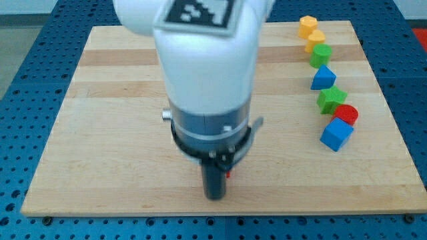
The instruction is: Keep red circle on right side of red star
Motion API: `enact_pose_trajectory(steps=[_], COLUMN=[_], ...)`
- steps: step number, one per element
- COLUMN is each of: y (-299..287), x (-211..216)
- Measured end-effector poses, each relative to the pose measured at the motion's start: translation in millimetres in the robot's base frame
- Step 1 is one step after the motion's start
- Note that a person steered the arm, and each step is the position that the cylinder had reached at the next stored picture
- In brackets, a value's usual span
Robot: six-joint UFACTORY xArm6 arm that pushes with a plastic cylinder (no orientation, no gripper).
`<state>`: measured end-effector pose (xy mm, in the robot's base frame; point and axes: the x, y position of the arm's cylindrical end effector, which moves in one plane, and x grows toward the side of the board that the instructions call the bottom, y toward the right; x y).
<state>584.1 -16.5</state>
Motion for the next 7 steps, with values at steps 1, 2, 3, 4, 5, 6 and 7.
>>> enact_pose_trajectory(steps=[1, 2, 3, 4, 5, 6, 7], y=[0, 0, -14, -2, -2, 30, 40], x=[-37, -19, -34, -77, -137, -117, -154])
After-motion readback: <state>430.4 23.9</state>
